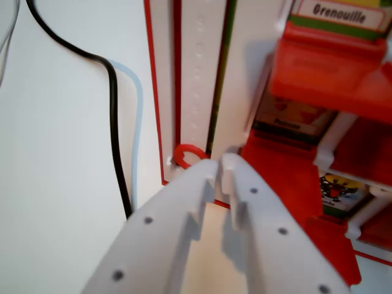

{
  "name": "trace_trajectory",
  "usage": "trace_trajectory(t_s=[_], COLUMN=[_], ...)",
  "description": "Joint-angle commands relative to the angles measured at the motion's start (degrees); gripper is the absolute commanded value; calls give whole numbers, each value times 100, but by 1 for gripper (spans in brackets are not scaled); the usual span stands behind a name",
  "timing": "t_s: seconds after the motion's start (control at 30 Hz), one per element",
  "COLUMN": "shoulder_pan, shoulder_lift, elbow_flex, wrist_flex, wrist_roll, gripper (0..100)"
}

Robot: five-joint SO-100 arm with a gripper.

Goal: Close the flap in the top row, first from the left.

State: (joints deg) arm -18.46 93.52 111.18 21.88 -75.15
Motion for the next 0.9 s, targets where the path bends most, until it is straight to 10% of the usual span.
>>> trace_trajectory(t_s=[0.0,0.87], shoulder_pan=[132,413], shoulder_lift=[79,-255], elbow_flex=[-642,-1433], wrist_flex=[-167,-158], wrist_roll=[9,343], gripper=[0,0])
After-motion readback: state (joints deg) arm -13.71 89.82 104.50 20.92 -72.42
